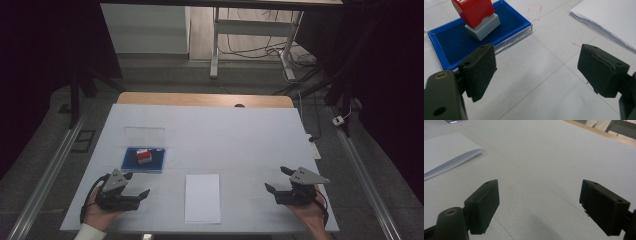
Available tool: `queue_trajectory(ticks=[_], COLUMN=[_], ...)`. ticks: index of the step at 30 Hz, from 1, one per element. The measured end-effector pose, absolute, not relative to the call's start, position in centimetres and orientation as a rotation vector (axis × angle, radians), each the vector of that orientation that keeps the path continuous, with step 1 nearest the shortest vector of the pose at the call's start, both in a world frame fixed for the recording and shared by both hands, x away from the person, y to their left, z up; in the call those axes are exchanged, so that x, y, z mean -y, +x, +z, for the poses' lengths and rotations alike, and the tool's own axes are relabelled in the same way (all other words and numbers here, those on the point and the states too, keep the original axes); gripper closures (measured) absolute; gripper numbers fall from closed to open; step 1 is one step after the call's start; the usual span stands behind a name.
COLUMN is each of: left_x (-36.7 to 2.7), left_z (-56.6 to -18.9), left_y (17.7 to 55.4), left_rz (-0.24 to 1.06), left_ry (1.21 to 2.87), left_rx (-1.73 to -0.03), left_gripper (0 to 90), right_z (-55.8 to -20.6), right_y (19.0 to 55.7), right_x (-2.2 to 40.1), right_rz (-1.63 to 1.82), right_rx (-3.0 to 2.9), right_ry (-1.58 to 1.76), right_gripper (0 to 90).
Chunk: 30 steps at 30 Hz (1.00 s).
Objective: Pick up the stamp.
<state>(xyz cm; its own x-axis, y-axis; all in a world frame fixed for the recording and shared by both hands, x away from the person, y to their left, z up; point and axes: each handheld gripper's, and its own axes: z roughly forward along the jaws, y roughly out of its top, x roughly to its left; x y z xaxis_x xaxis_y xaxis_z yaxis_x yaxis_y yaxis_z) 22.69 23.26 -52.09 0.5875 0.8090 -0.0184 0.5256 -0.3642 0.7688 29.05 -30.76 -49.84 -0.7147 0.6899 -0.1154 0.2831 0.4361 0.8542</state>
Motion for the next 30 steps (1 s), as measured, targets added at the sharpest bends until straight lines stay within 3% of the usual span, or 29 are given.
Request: queue_trajectory(ticks=[19, 30], left_x=[-23.65, -23.63], left_z=[-52.27, -51.89], left_y=[22.51, 22.37], left_rz=[0.491, 0.522], left_ry=[2.043, 2.055], left_rx=[-1.085, -1.053], left_gripper=[15.6, 17.1], right_z=[-49.81, -50.03], right_y=[29.47, 29.23], right_x=[30.59, 30.50], right_rz=[1.177, 1.184], right_rx=[-2.280, -2.296], right_ry=[0.887, 0.890], right_gripper=[16.0, 20.0])
